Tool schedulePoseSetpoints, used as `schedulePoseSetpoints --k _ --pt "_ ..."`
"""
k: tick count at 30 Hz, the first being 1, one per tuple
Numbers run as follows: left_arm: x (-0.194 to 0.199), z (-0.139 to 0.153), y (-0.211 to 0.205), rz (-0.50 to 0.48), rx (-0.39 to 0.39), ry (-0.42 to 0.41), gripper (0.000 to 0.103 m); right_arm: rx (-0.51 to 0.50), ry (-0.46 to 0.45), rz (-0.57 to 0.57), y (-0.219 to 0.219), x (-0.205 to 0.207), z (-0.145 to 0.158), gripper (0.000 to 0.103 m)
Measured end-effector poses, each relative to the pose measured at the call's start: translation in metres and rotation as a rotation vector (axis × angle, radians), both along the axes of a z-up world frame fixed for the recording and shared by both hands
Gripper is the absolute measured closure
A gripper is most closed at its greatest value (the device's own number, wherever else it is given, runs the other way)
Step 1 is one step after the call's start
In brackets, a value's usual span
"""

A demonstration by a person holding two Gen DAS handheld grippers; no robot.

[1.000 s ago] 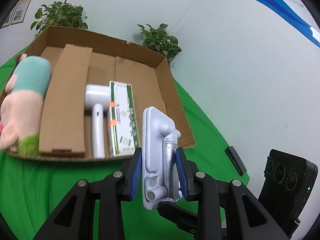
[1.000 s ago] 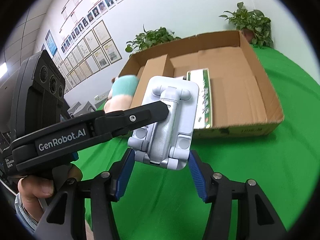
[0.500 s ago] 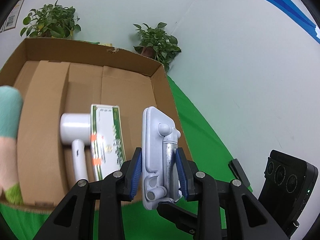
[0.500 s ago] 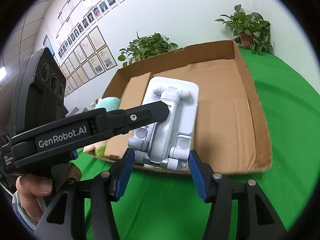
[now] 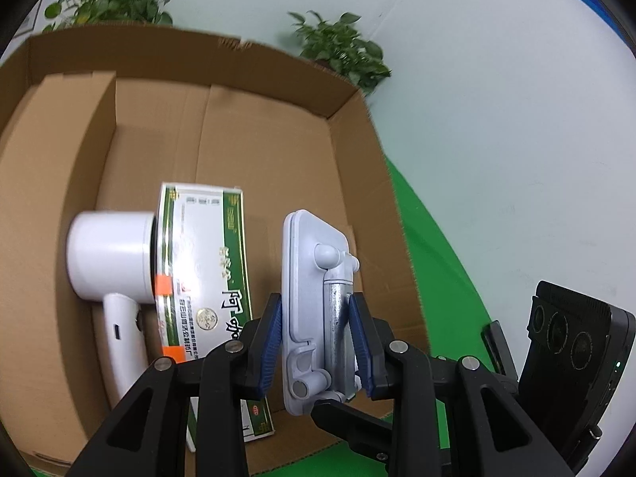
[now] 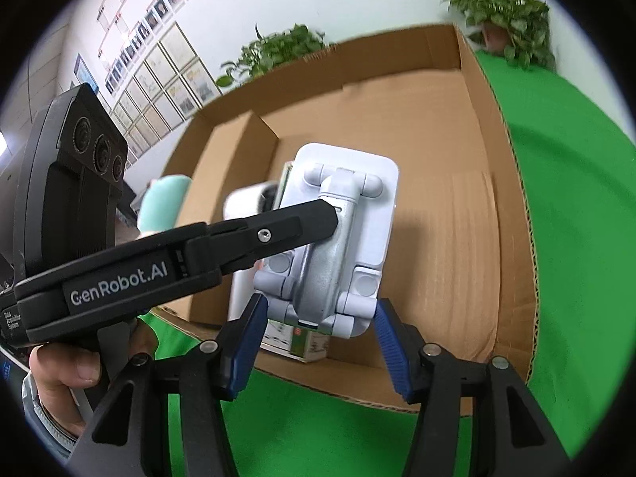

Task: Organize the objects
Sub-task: 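Lift the phone stand with the right gripper and carry it over the tray, then lower the phone stand beside the medicine box and open the right gripper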

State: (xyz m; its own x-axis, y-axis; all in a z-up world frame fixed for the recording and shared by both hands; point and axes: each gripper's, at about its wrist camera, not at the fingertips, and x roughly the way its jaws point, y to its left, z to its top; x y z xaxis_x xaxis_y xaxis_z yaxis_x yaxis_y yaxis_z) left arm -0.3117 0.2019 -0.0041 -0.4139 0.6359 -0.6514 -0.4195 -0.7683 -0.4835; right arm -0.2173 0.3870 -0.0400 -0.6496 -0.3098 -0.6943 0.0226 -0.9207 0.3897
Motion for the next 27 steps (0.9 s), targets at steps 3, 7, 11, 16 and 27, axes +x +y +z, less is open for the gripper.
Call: schedulePoseSetpoints --k 3,7,11,16,27 --pt "-0.005 -0.009 0.007 0.005 -0.019 -0.014 0.073 -0.008 -0.029 0.013 0.005 -0.003 -0.006 0.049" --pt "-0.005 -0.021 0.012 0.004 -0.039 -0.042 0.073 0.007 -0.079 0.022 0.008 -0.008 -0.016 0.049" --pt "-0.003 -0.03 0.02 0.006 -0.071 -0.057 0.073 0.017 -0.125 0.029 0.009 -0.009 -0.026 0.049" --pt "-0.002 -0.037 0.024 0.007 -0.106 -0.07 0.073 0.056 -0.154 0.045 0.005 -0.01 -0.029 0.049" --pt "0.001 -0.048 0.027 -0.013 -0.164 -0.088 0.089 0.114 -0.17 0.033 -0.003 -0.009 -0.027 0.069"
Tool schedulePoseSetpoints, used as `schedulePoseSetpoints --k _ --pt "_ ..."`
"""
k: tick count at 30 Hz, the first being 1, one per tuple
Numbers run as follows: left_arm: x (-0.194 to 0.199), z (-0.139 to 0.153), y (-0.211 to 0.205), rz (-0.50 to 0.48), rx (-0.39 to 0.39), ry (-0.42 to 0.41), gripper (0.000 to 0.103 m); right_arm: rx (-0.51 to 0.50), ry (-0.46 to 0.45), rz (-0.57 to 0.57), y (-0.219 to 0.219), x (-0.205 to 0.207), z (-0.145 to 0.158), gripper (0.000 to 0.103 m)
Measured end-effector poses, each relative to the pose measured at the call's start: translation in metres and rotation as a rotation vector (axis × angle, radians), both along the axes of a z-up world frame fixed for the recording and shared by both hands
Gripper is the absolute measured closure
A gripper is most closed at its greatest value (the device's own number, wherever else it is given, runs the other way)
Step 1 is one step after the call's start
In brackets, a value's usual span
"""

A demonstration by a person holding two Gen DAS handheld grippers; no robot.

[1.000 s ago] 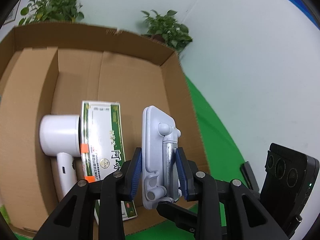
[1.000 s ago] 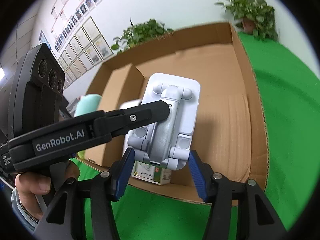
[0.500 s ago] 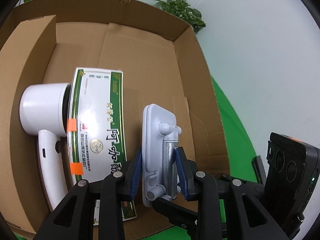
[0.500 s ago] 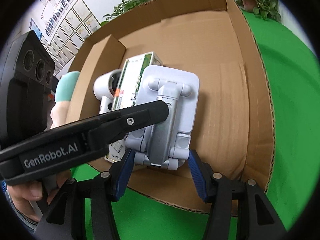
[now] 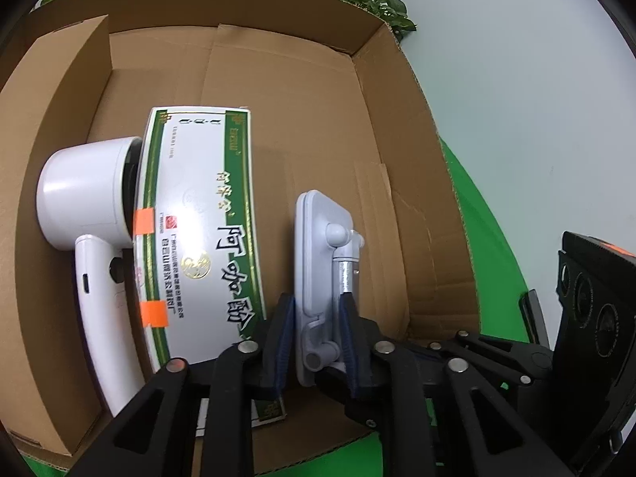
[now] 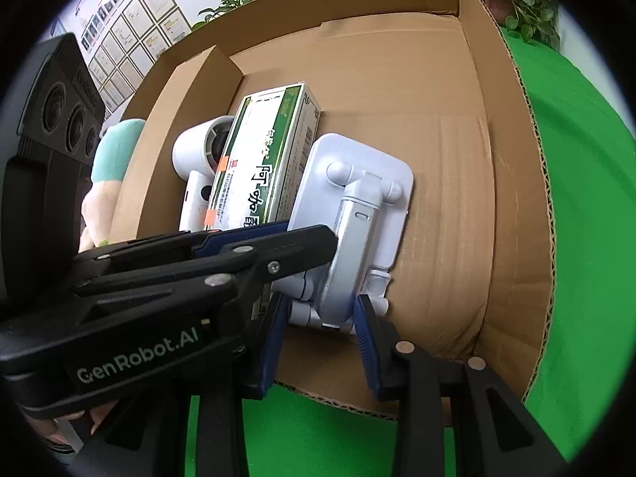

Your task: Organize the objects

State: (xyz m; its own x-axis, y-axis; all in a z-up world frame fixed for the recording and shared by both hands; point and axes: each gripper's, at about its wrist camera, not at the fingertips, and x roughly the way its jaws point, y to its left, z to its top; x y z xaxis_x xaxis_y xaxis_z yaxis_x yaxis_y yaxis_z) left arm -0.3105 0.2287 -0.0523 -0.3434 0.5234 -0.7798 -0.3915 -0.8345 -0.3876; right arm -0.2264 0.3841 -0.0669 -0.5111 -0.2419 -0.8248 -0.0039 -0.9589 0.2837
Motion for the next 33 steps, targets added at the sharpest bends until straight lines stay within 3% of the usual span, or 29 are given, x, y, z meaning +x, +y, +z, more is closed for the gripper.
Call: schedulePoseSetpoints --k 8,15,22,25,27,29,31,33 --pt "0.0 -0.004 0.0 -0.008 -0.028 -0.008 0.09 0.052 -0.01 0.044 -0.012 -0.002 -0.002 0.069" --pt "0.017 0.008 -0.006 -0.016 -0.059 0.042 0.089 0.033 -0.001 0.048 -0.012 -0.001 -0.002 0.069" --pt "0.041 0.041 -0.041 -0.003 -0.054 0.183 0.085 0.022 0.03 0.057 -0.021 0.0 -0.003 0.069" --pt "0.057 0.053 -0.073 0.043 -0.089 0.282 0.075 0.071 0.094 0.024 -0.027 0.009 0.008 0.069" --pt "0.065 0.056 -0.093 0.09 -0.106 0.335 0.055 0.12 0.169 -0.007 -0.036 0.021 0.021 0.06" --pt "0.073 0.055 -0.112 0.144 -0.115 0.393 0.04 0.175 0.283 -0.041 -0.051 0.038 0.036 0.014" --pt "0.083 0.052 -0.135 0.214 -0.157 0.482 0.031 0.238 0.434 -0.074 -0.075 0.063 0.048 0.002" --pt "0.093 0.049 -0.151 0.278 -0.206 0.549 0.016 0.277 0.515 -0.097 -0.097 0.065 0.048 0.0"
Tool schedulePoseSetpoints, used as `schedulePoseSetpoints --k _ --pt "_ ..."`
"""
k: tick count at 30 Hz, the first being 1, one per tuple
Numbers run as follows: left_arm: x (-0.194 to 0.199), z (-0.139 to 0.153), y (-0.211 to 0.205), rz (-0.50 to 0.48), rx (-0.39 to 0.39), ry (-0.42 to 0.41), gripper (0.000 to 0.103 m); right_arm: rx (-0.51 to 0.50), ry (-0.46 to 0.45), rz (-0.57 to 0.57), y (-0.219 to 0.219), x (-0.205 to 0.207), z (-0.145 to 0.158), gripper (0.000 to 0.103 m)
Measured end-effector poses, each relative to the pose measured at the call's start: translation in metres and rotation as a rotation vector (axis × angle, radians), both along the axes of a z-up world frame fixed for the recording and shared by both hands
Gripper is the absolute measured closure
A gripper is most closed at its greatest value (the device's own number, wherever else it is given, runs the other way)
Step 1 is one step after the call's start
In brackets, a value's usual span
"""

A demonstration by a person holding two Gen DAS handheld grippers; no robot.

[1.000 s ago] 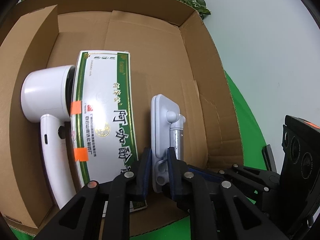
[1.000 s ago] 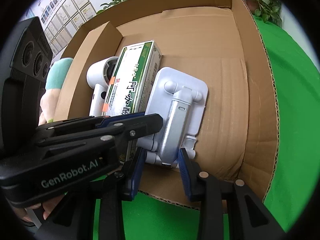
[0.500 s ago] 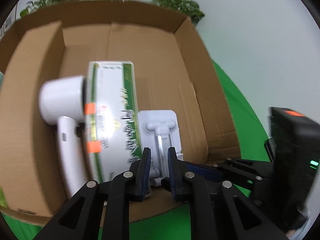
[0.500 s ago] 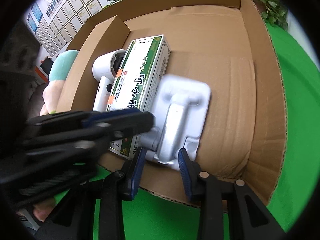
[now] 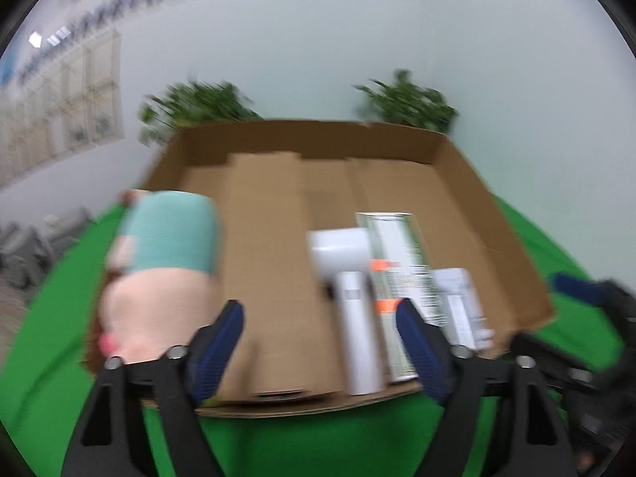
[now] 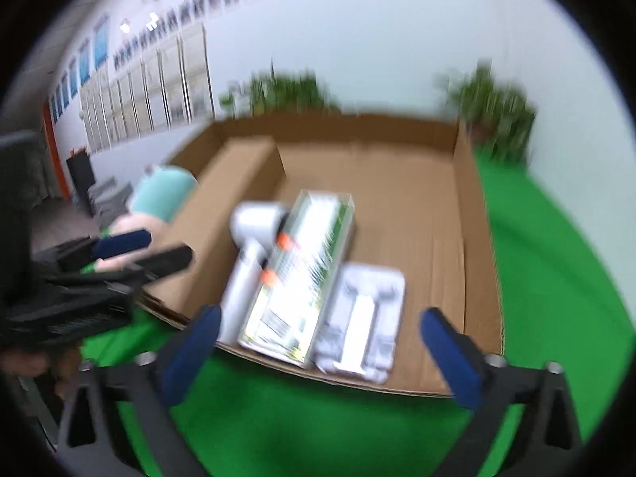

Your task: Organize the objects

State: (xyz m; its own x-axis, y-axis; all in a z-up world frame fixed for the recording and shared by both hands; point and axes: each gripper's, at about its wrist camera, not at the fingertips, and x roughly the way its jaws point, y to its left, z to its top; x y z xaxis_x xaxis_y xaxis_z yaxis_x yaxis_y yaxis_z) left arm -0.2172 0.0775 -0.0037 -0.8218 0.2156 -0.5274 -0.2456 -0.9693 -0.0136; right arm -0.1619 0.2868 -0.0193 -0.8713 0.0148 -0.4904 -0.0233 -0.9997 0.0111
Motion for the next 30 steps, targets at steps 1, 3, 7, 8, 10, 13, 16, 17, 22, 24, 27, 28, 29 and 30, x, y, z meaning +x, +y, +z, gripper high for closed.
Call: schedulePoseSetpoints --k 1,3,7,8,10,13,16,17,22,24,27,28,29,30 --pt "0.005 0.0 -0.01 0.017 -0.004 0.023 0.013 0.01 0.04 -0.015 -0.009 0.004 -0.003 0.0" --pt "0.014 -0.008 -0.021 0.046 -0.002 0.059 0.008 0.009 0.08 -0.053 -0.024 -0.001 -0.013 0.0" --pt "0.015 -0.025 -0.034 0.085 0.003 0.081 0.007 -0.042 0.073 -0.166 -0.028 -0.02 -0.028 0.0" --pt "0.014 -0.028 -0.036 0.088 0.011 0.078 0.006 -0.041 0.063 -0.193 -0.027 -0.028 -0.032 0.0" --pt "0.004 -0.038 -0.034 0.09 0.023 0.065 0.006 -0.02 0.044 -0.209 -0.023 -0.031 -0.037 0.0" --pt "-0.007 -0.047 -0.024 0.091 0.009 0.061 0.002 0.022 0.029 -0.225 -0.02 -0.029 -0.042 0.0" --pt "-0.014 -0.05 -0.021 0.098 -0.004 0.056 0.001 0.036 0.015 -0.238 -0.017 -0.03 -0.045 0.0" --pt "-0.016 -0.051 -0.02 0.102 -0.013 0.047 0.001 0.034 0.005 -0.244 -0.016 -0.034 -0.047 0.0" --pt "-0.021 -0.053 -0.016 0.116 -0.057 0.038 0.0 0.005 -0.048 -0.264 -0.013 -0.041 -0.055 0.0" --pt "-0.022 -0.053 -0.017 0.117 -0.054 0.034 0.0 0.013 -0.051 -0.268 -0.014 -0.036 -0.056 0.0" --pt "-0.024 -0.054 -0.017 0.123 -0.058 0.031 0.0 0.02 -0.057 -0.273 -0.015 -0.034 -0.057 0.0" --pt "-0.024 -0.055 -0.016 0.123 -0.058 0.031 0.0 0.02 -0.057 -0.273 -0.015 -0.033 -0.057 0.0" --pt "-0.024 -0.054 -0.017 0.123 -0.058 0.031 0.0 0.02 -0.057 -0.273 -0.015 -0.033 -0.057 0.0" --pt "-0.024 -0.055 -0.016 0.123 -0.058 0.031 0.0 0.02 -0.057 -0.273 -0.014 -0.033 -0.057 0.0"
